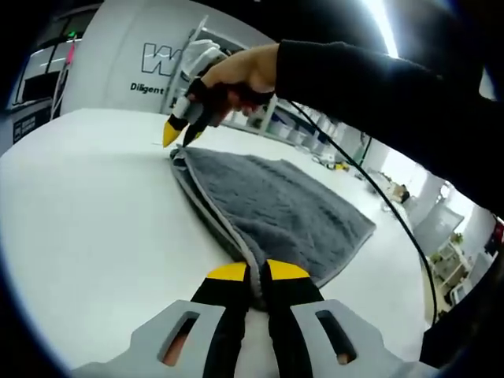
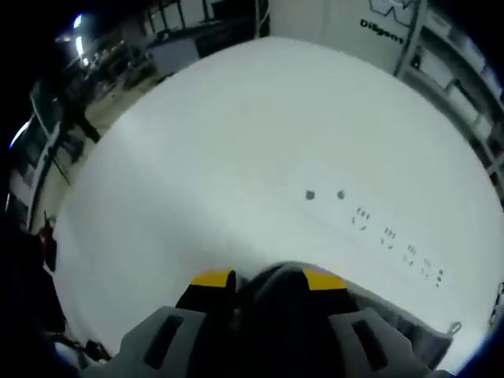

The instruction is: Open the folded towel by lifting each exposed corner and separating the folded layers until the towel lies flat within the target outline without major curled edges

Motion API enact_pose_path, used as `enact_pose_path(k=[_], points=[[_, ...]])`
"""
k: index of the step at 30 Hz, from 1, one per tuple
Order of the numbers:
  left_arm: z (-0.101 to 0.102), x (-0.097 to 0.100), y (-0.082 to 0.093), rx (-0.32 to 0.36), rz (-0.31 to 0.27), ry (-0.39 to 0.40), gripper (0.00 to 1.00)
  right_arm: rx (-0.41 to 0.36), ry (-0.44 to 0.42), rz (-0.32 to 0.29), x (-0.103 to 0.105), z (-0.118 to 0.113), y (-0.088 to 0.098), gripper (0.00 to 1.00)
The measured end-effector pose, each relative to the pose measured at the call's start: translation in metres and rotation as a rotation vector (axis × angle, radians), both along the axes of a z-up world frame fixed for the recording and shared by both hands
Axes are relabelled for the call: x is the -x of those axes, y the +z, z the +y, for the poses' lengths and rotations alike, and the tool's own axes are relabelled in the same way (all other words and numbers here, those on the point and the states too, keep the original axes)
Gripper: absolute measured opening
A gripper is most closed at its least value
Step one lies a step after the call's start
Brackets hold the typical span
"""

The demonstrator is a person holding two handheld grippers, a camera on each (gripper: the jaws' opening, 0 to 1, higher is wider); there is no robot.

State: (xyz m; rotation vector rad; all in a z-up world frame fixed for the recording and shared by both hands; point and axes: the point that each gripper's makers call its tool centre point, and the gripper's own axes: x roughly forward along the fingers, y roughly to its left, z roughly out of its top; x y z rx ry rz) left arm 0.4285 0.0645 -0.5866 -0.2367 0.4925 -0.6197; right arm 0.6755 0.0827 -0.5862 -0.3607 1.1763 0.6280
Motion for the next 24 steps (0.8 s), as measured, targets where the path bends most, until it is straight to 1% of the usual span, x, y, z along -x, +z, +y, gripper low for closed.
enact_pose_path(k=[2, 6, 10, 14, 19, 24], points=[[0.000, 0.000, 0.000, 0.004, 0.000, 0.000, 0.06, 0.028, 0.013, 0.006, 0.004, -0.002, -0.003, 0.35], [0.001, 0.001, 0.001, 0.007, -0.004, 0.001, 0.06, 0.031, -0.010, 0.000, 0.002, -0.001, -0.007, 0.32], [0.003, 0.003, 0.001, 0.007, -0.005, 0.002, 0.06, 0.033, -0.017, 0.003, 0.004, 0.001, -0.009, 0.32], [0.004, 0.003, 0.001, 0.009, -0.004, 0.001, 0.06, 0.069, 0.005, -0.018, 0.004, 0.001, -0.012, 0.27], [0.003, 0.002, 0.000, 0.012, -0.001, -0.002, 0.06, 0.069, 0.000, -0.019, 0.002, -0.001, -0.013, 0.23], [0.003, 0.002, -0.001, 0.010, 0.000, -0.007, 0.06, 0.074, -0.005, -0.020, -0.002, -0.005, -0.013, 0.16]])
